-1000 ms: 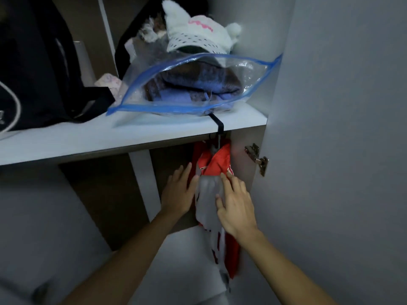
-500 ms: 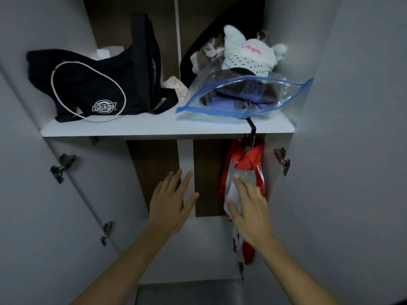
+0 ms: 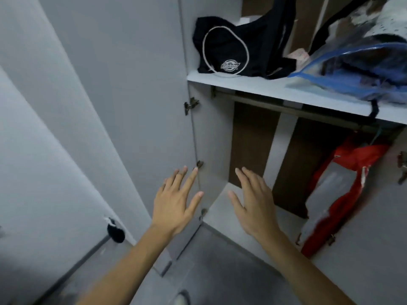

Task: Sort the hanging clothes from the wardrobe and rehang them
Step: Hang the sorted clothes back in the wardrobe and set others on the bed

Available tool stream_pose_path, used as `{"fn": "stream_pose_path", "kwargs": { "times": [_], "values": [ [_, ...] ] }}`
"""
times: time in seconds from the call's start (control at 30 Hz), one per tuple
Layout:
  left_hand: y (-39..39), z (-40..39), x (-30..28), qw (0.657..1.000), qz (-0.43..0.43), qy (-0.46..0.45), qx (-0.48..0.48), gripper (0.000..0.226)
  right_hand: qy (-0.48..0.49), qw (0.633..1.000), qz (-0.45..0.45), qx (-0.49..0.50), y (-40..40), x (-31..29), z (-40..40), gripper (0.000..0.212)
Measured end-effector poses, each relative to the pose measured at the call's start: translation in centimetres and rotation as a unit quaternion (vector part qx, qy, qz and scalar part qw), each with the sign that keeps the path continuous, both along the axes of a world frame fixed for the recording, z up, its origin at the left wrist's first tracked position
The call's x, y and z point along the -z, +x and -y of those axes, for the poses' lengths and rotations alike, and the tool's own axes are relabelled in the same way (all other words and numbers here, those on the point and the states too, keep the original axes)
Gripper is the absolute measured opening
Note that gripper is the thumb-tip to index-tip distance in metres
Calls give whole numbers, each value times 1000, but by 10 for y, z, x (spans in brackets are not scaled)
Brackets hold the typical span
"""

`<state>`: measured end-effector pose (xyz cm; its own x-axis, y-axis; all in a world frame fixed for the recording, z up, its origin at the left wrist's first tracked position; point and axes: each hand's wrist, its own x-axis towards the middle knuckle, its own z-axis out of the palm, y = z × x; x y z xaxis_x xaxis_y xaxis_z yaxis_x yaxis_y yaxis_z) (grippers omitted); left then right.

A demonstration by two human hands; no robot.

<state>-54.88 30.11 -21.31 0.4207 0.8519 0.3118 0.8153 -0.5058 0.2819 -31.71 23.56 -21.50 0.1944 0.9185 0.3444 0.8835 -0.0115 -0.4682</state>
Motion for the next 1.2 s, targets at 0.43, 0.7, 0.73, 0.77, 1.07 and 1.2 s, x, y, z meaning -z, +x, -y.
{"fn": "stream_pose_path", "kwargs": {
  "times": [0.43,0.7,0.73,0.77,1.07,1.2],
  "values": [
    [-313,228,7,918,-6,0,-397,65,-22,921,-2,-388,-333,11,42,68],
    [-469,358,42,821,7,-16,-571,64,-21,837,25,-547,-545,27,96,68],
    [-485,372,47,807,8,-17,-590,65,-21,823,31,-566,-568,30,103,68],
    [-499,387,50,792,12,-25,-610,65,-22,810,36,-585,-590,34,110,69],
    [-575,483,77,669,74,-39,-739,71,-32,709,37,-704,-745,55,155,61],
    [-598,483,93,631,85,-50,-769,68,-32,670,36,-741,-799,66,147,62]
  ]
}}
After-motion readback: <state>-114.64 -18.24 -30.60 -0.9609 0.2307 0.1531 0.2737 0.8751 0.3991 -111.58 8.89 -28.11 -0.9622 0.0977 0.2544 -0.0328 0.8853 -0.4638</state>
